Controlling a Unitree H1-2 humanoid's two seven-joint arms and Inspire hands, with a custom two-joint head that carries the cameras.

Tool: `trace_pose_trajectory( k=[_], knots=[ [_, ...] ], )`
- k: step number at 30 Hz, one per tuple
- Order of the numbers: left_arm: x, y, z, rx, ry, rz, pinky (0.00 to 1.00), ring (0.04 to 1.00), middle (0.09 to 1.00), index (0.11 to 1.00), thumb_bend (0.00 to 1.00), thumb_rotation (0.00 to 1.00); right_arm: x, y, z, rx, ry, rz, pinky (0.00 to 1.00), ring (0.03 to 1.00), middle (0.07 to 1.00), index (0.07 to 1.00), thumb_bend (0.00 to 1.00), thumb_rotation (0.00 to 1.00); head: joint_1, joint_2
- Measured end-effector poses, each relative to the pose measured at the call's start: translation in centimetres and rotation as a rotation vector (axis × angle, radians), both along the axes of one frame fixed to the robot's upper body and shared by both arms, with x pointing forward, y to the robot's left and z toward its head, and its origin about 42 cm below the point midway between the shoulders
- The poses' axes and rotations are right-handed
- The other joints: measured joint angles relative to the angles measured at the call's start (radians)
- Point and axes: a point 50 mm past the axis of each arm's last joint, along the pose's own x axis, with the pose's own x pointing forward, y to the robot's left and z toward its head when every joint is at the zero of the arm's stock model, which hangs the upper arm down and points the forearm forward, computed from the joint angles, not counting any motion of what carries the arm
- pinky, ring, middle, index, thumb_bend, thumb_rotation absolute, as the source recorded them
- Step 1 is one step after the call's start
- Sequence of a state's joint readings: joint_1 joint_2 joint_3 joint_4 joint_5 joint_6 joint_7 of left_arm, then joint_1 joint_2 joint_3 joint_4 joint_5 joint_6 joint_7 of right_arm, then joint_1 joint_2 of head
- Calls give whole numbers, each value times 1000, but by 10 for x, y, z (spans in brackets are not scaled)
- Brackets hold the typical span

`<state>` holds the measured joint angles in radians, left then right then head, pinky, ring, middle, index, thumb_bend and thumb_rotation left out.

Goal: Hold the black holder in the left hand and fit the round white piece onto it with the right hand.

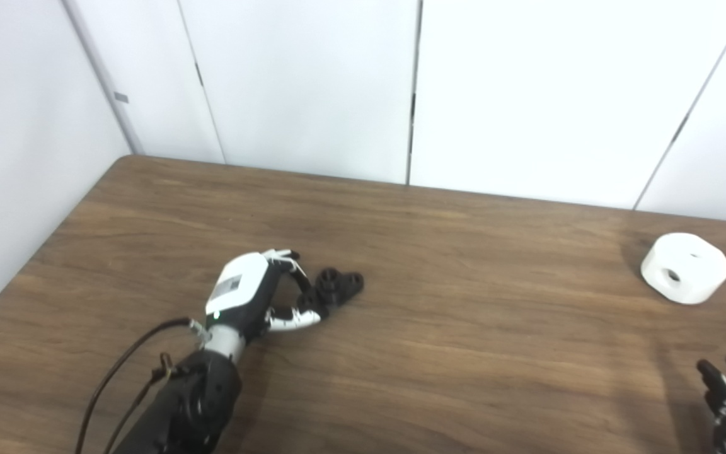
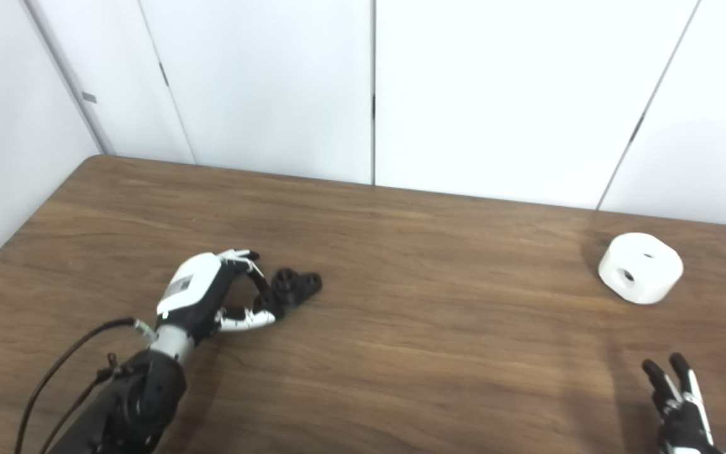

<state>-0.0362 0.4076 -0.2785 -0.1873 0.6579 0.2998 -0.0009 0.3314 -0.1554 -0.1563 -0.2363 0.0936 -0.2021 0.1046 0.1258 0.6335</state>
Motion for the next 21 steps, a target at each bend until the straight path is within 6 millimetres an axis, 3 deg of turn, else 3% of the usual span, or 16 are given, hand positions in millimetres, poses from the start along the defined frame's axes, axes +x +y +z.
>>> trace_pose_trajectory(
  k=[12,21],
  knots=[
    [-31,-45,-6,-30,22,-255,927,935,885,492,506,56,1,10,1,-16,5,14,1000,964,915,969,460,1000,-83,41],
    [-48,-61,-11,-60,6,-381,904,918,867,490,509,53,2,22,1,-3,51,25,1000,965,915,967,461,998,-173,94]
  ],
)
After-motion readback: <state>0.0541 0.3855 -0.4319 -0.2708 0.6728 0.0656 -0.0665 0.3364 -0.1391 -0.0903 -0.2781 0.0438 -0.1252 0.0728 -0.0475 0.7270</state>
